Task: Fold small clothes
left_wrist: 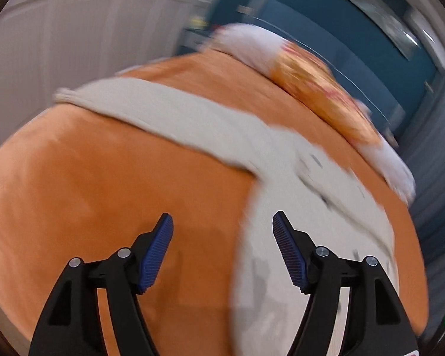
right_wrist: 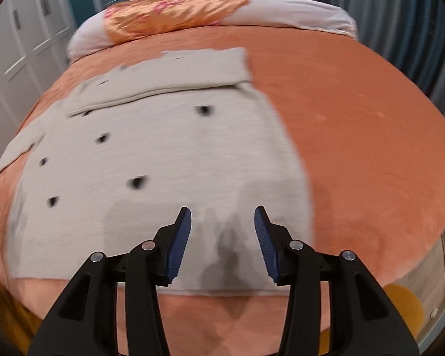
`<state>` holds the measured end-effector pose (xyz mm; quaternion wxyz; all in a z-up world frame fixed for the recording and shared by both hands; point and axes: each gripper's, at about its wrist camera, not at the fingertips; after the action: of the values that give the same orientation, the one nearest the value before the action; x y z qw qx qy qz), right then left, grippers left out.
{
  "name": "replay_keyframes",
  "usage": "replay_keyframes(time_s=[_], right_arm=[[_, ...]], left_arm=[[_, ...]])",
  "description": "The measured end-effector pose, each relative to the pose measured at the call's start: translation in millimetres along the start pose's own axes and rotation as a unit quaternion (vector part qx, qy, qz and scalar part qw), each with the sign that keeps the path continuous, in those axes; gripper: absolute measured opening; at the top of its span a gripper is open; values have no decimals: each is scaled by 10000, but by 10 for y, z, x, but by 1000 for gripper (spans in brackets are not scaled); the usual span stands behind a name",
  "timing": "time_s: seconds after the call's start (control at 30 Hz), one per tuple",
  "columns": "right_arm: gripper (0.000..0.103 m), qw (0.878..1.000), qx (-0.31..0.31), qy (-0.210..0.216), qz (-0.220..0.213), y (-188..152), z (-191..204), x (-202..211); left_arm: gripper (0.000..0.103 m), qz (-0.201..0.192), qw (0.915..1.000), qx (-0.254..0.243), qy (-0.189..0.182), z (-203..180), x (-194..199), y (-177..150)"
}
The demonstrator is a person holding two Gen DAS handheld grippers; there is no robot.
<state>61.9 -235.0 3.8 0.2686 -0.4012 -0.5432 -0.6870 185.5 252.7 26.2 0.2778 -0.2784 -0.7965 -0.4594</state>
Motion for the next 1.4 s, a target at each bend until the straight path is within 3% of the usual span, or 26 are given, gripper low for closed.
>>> replay_keyframes(time_s=[0.17, 0.23, 0.33, 0.4, 0.47, 0.5, 0.53, 0.6, 0.7, 0.77, 0.87, 0.97, 1.0, 1.07, 1.1, 1.2, 1.27, 1.4], right_arm=[[49, 9991, 223, 355, 115, 37, 495, -91], [50, 9983, 365, 421, 186, 36, 690, -144], [50, 9967, 663, 384, 284, 34, 929, -239], [50, 9953, 840, 357, 324, 29, 1049, -286], [50, 9943, 926, 381, 369, 36, 1122, -318], [50, 9940, 936, 417, 395, 46, 1147, -332], [50, 9939, 926, 454, 395, 62, 1157, -338], [50, 9939, 900, 518, 365, 86, 1157, -331], [50, 9945, 766, 647, 307, 124, 1115, -311], [50, 9947, 620, 765, 292, 143, 1063, -315], [50, 9948, 385, 906, 256, 162, 960, -296], [50, 9950, 153, 974, 136, 196, 770, -221], [51, 9953, 108, 957, 96, 205, 711, -200], [53, 9957, 31, 925, 51, 232, 558, -183], [54, 9961, -32, 878, 42, 257, 442, -185], [54, 9960, -244, 858, 88, 331, 138, -204], [55, 9962, -281, 827, 21, 399, -2, -200], [56, 9950, -124, 981, -119, 720, -135, -294]], left_arm=[[67, -145, 9900, 1265, 612, 963, -313, 936], [67, -129, 9789, 1869, 821, 1414, -499, 1187], [67, -129, 9658, 2439, 870, 1794, -716, 1330], [64, -63, 9648, 2474, 891, 1880, -855, 1400], [38, -104, 9695, 2204, 1069, 1820, -939, 1474], [6, -17, 9723, 2091, 1041, 1793, -958, 1499], [6, 96, 9755, 1953, 1012, 1720, -978, 1556], [6, -179, 9827, 1577, 952, 1458, -852, 1687], [5, -564, 9941, 722, 586, 675, -600, 1831], [5, -775, 9970, 32, 70, -132, -399, 1870], [5, -875, 9905, -833, -655, -1278, -217, 1707], [7, -489, 9781, -1500, -1356, -2403, -320, 1247], [12, -325, 9748, -1656, -1459, -2683, -409, 1043], [36, 102, 9709, -1866, -1496, -3145, -696, 511], [61, 383, 9720, -1883, -1351, -3300, -902, 174], [63, 870, 9745, -1739, -1118, -3304, -1259, -400], [63, 1199, 9762, -1467, -1058, -3067, -1384, -686], [63, 1089, 9831, -1097, -976, -2480, -1360, -562]])
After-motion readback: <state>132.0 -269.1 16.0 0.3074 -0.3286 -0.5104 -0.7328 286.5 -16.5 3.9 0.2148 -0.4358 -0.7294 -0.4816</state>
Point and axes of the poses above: each gripper's, at about its wrist camera, not at the fingertips, and x roughly against the way its jaws point, z to its left, y to its top, and after that the axes turned 3 degrees about z, right-handed
